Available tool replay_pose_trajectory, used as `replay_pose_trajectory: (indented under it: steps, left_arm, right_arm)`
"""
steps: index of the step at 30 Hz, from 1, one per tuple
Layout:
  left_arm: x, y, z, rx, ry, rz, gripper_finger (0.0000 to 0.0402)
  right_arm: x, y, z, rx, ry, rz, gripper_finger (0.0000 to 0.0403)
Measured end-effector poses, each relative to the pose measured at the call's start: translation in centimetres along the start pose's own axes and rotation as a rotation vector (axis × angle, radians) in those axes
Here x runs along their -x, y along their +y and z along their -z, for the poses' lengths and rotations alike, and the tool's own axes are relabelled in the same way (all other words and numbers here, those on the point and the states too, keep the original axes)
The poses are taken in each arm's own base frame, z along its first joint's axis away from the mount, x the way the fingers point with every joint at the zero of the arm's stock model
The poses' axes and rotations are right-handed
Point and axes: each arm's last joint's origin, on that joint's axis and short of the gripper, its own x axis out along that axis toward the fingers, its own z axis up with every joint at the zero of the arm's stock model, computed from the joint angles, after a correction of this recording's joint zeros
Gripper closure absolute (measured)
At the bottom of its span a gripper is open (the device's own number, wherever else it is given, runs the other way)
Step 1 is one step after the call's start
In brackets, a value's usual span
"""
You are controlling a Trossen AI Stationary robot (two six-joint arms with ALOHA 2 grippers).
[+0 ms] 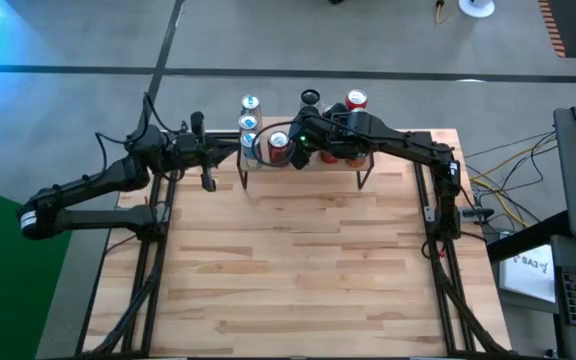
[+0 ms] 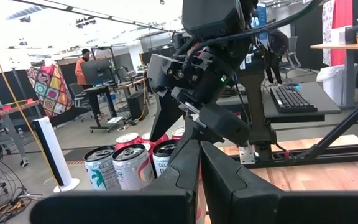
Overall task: Place canned beverage on shelf
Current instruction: Put the white pink soda can on the shelf
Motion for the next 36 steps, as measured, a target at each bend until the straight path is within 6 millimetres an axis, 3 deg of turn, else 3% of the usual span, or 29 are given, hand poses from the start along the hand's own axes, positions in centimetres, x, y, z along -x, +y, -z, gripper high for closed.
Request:
replay_pose_trajectory:
  steps: [16,23,31,36]
  left_arm:
    - [0.0,0.0,0.0,0.026,0.000,0.000,0.0402]
    - [-0.7,-0.6,0.3,0.057,-0.001,0.036,0.0402]
    - [-3.0,-1.8,1.1,0.065,-0.020,0.100,0.0402]
    - [-4.7,-2.0,2.1,0.069,-0.023,0.110,0.0402]
  right_arm:
    - [0.7,0.2,-1.6,0.025,-0.149,-0.052,0.0087]
    - [3.2,0.2,-2.0,0.131,-0.224,-0.084,0.0093]
    - [6.1,-0.2,-0.6,0.250,-0.253,-0.116,0.0141]
    - [6.9,-1.7,1.4,0.255,-0.260,-0.124,0.0189]
